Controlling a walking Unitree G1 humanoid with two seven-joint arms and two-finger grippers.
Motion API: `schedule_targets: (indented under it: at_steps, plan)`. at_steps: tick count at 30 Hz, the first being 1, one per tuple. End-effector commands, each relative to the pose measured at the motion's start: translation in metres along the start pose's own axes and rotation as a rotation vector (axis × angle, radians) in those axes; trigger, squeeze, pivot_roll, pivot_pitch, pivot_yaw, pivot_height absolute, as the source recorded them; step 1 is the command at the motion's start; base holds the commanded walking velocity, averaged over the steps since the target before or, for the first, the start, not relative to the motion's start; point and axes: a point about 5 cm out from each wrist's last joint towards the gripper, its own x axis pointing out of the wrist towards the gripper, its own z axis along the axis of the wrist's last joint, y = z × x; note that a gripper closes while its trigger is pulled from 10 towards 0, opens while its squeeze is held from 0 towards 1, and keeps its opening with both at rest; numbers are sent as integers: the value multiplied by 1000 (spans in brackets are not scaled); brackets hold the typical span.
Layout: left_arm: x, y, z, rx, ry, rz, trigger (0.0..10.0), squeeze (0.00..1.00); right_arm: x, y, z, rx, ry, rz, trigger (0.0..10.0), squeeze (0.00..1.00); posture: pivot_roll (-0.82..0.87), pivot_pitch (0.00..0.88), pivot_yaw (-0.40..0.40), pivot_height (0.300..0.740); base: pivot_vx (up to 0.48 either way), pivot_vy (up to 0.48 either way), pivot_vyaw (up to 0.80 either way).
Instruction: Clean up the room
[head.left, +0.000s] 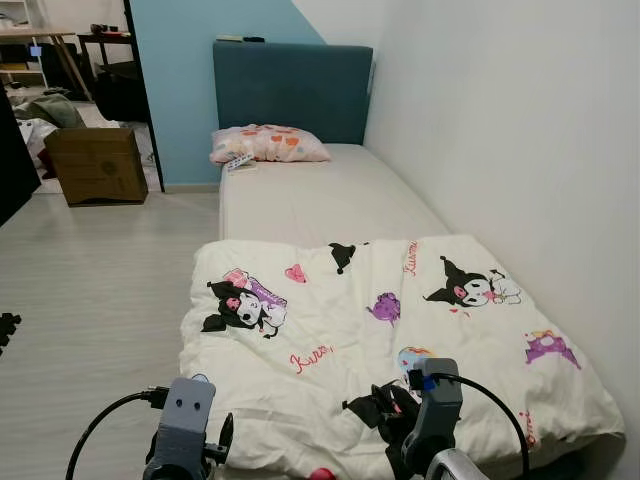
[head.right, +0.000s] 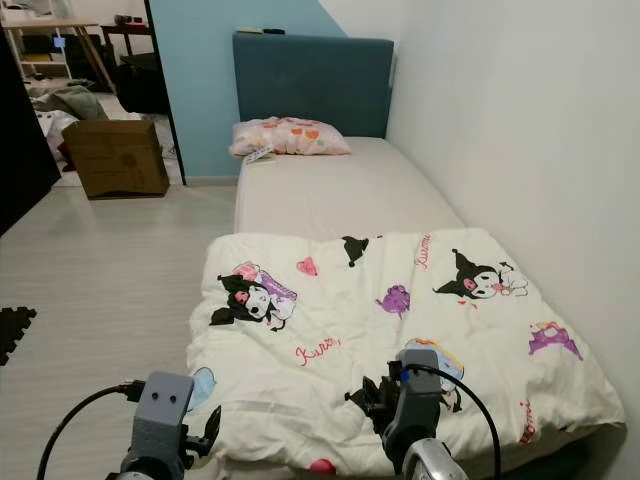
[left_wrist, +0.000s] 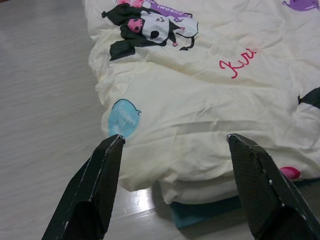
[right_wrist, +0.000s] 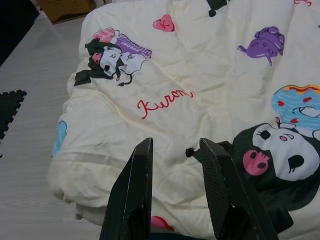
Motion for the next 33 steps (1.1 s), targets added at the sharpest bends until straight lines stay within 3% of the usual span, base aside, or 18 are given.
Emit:
schedule_targets:
  at_steps: [1,16,28,31,33]
  plan:
    - [-2,-1,-6,9,27,-1,10000,0,-1,-1,-3,8,16,-2,10000,0,27,209,-36,643,0,0,0]
    - [-5,2,-5,20,24,13,10000,0,-1,2,-5,15,22,19,10000,0,37,200,-38,613,0,0,0]
    - [-6,-1,-5,21,23,14,10000,0,1,2,-4,6,16,32,10000,0,41,196,-43,613,0,0,0]
    - [-7,1,-5,24,21,25,10000,0,3,4,-3,2,16,47,10000,0,47,196,-46,613,0,0,0]
    - [-10,12,-5,38,22,71,10000,0,12,13,-2,-16,15,115,10000,0,86,199,-77,613,0,0,0]
